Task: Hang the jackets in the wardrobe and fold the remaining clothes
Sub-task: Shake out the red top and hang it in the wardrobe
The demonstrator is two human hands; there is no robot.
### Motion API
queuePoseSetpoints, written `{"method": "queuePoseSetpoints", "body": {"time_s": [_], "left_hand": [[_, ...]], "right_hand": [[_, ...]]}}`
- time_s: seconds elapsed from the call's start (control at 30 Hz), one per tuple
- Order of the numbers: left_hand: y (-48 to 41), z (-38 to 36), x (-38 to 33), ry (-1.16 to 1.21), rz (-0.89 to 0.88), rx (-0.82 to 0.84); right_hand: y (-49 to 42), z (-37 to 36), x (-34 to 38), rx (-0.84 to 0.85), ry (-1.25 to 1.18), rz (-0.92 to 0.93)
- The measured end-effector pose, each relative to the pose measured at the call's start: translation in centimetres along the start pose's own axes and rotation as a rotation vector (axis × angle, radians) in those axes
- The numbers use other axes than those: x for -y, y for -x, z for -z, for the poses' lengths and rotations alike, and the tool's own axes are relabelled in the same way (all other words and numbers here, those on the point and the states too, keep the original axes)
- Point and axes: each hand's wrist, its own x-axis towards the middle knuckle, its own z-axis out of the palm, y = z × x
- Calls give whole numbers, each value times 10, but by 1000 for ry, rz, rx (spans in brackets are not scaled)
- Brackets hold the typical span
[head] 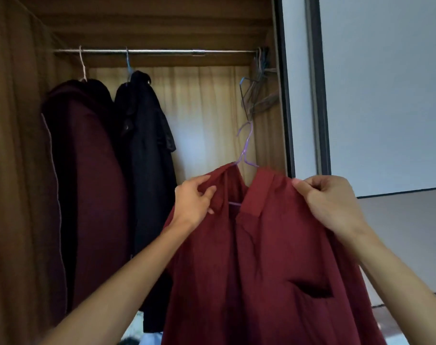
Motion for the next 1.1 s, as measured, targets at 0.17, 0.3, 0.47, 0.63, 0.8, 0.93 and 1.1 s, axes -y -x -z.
{"method": "queuePoseSetpoints", "body": {"time_s": [0.17, 0.3, 0.47, 0.63, 0.8, 0.93, 1.1], "left_hand": [[-53, -6, 12, 42, 13, -69], [-104, -1, 9, -29, 0, -40], [-176, 5, 14, 48, 73, 41], [-223, 13, 21, 40, 45, 44], [-261, 18, 32, 57, -26, 21], [-285, 29, 32, 57, -88, 6], [-294, 40, 37, -53, -139, 23]], "right_hand": [[-62, -62, 35, -36, -132, 104], [-120, -112, 72, -117, -176, 200], [-191, -141, 117, -211, -114, 253], [-249, -157, 165, -340, -70, 325], [-285, -189, 206, -370, -62, 333], [-305, -220, 227, -353, -63, 338], [-324, -253, 234, -297, -23, 325]]}}
